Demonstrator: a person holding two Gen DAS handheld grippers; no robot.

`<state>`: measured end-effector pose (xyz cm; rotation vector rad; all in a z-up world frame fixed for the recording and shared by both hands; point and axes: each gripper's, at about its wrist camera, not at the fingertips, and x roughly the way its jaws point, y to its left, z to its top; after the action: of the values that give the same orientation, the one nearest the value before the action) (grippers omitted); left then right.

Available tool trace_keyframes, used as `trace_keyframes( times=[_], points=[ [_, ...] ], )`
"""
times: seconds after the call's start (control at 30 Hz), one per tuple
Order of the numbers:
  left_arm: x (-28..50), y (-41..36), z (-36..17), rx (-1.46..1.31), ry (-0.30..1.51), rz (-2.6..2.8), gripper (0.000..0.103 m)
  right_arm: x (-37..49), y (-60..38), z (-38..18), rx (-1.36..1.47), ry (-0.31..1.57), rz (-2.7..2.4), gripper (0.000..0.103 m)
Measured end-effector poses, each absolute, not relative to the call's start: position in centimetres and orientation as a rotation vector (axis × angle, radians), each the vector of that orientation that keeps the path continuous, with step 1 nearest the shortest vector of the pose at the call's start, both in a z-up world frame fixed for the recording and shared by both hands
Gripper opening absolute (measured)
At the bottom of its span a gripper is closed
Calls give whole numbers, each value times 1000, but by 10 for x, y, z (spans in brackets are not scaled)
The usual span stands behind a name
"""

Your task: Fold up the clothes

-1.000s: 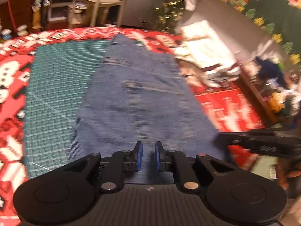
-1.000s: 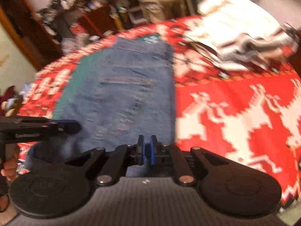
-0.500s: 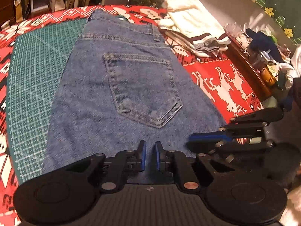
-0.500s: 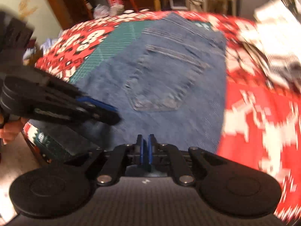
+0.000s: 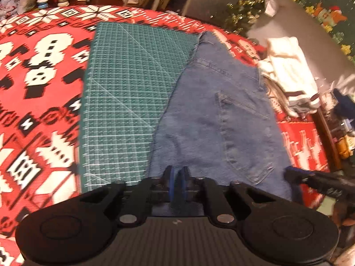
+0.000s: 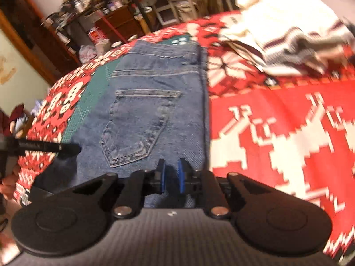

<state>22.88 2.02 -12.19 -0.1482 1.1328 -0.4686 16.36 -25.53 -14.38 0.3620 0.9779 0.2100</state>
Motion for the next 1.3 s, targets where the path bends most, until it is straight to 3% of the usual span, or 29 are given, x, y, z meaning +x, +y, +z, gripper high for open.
trace_keyframes(
  times=[0.23, 0.4, 0.83, 0.97, 1.3],
  points=[
    [232, 29, -117, -182, 1100, -443, 6, 157, -260, -138, 369, 966, 168, 21],
    [244, 20, -117, -236, 1070, -469, 6, 162, -244, -121, 339, 874, 236, 21],
    [256, 17, -129, -219, 1081, -434, 3, 188, -246, -147, 313, 922, 153, 19],
    [255, 15, -121, -230, 1028, -443, 4, 189, -245, -146, 311, 915, 158, 26],
    [268, 5, -112, -272, 962, -464, 4, 201, -243, -131, 283, 853, 184, 26]
  ],
)
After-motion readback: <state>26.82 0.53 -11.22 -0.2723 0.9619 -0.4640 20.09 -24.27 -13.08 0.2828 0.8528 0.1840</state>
